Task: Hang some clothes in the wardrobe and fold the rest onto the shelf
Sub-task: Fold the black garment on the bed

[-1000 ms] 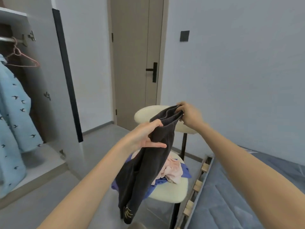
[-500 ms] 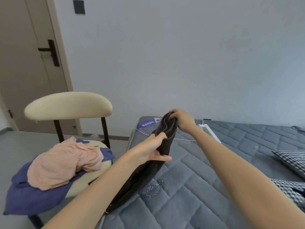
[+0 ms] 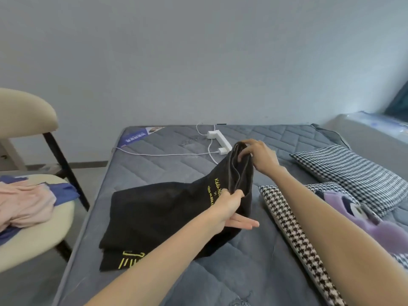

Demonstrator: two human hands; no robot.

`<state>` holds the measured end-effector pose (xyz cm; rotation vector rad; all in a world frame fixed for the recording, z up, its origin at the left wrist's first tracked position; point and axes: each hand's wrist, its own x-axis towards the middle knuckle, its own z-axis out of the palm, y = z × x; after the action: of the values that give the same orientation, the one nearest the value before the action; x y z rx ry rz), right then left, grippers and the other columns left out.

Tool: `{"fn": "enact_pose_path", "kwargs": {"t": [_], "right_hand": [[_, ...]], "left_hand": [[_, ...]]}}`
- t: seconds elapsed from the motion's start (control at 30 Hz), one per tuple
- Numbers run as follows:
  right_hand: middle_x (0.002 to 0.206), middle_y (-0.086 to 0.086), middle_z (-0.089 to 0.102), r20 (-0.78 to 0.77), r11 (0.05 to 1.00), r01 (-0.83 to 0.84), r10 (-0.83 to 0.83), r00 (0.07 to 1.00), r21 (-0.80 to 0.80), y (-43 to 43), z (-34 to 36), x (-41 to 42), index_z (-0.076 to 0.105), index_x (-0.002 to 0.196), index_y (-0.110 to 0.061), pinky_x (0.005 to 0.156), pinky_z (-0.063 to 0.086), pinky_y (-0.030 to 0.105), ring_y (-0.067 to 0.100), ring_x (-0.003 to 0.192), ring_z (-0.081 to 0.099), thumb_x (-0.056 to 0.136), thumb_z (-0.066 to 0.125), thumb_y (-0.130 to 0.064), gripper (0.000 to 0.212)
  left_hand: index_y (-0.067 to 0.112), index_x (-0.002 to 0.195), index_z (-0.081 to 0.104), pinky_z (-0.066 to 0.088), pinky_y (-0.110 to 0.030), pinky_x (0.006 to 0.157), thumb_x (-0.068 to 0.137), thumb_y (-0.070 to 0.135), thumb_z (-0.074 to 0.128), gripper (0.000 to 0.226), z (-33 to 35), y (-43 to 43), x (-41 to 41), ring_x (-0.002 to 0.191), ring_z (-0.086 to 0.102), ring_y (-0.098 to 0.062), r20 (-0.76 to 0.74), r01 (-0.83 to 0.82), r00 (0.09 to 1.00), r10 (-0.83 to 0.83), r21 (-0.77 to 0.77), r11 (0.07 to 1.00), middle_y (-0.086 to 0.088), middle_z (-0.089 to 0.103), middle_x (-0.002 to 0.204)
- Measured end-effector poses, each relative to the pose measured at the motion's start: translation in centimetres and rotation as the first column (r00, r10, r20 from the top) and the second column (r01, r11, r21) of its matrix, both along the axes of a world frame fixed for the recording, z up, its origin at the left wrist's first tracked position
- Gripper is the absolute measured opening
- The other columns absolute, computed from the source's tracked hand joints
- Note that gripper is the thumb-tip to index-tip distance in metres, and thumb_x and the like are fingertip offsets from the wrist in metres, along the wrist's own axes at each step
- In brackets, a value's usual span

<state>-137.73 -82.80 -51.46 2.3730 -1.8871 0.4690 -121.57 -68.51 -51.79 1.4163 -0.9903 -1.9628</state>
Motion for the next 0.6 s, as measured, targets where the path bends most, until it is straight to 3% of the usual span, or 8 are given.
{"fn": "enact_pose_path", "kwargs": {"t": [0.13,0.33,0.5,0.6], "right_hand": [[0.136,-0.008,0.051,-0.008,0.999,0.006,-0.005,1.000,0.052,0.3,-2.7,0.3,0.070,0.074,-0.037,0.066,0.037,0.033,0.023,0.119,0.046,0.086,0.051,0.006,0.049],[0.131,-0.008,0.052,-0.154,0.994,-0.039,0.054,0.987,0.098,-0.7,-3.9,4.7,0.073,0.082,-0.030,0.067,0.040,0.033,0.021,0.118,0.043,0.085,0.059,0.001,0.034],[0.112,-0.002,0.057,-0.269,0.991,-0.048,0.081,0.960,0.126,-1.7,-6.6,9.0,0.072,0.091,-0.027,0.067,0.037,0.030,0.025,0.111,0.049,0.084,0.058,0.003,0.033],[0.113,0.000,0.057,-0.299,0.987,-0.086,0.124,0.946,0.137,-1.9,-8.9,11.5,0.068,0.102,-0.027,0.074,0.036,0.031,0.025,0.111,0.050,0.088,0.053,0.001,0.035]], "left_hand": [[0.024,0.149,0.016,0.059,-0.032,0.077,0.099,0.031,0.044,0.058,-3.0,0.1,0.8,0.079,0.073,-0.024,0.064,-0.022,0.998,0.021,0.013,1.000,-0.014,0.043,0.143],[0.018,0.145,0.028,0.056,-0.022,0.053,0.097,0.027,0.050,0.054,-6.3,-0.9,3.4,0.064,0.071,-0.017,0.153,-0.043,0.987,0.043,-0.003,0.999,-0.013,0.049,0.137],[0.014,0.137,0.041,0.053,-0.019,0.052,0.096,0.028,0.051,0.044,-10.2,-2.2,6.8,0.066,0.066,-0.012,0.292,-0.093,0.952,0.089,-0.001,0.996,-0.003,0.056,0.112],[0.014,0.137,0.043,0.052,-0.019,0.051,0.096,0.029,0.049,0.044,-12.5,-2.5,9.0,0.067,0.062,-0.011,0.354,-0.121,0.930,0.100,0.039,0.992,0.002,0.054,0.096]]}}
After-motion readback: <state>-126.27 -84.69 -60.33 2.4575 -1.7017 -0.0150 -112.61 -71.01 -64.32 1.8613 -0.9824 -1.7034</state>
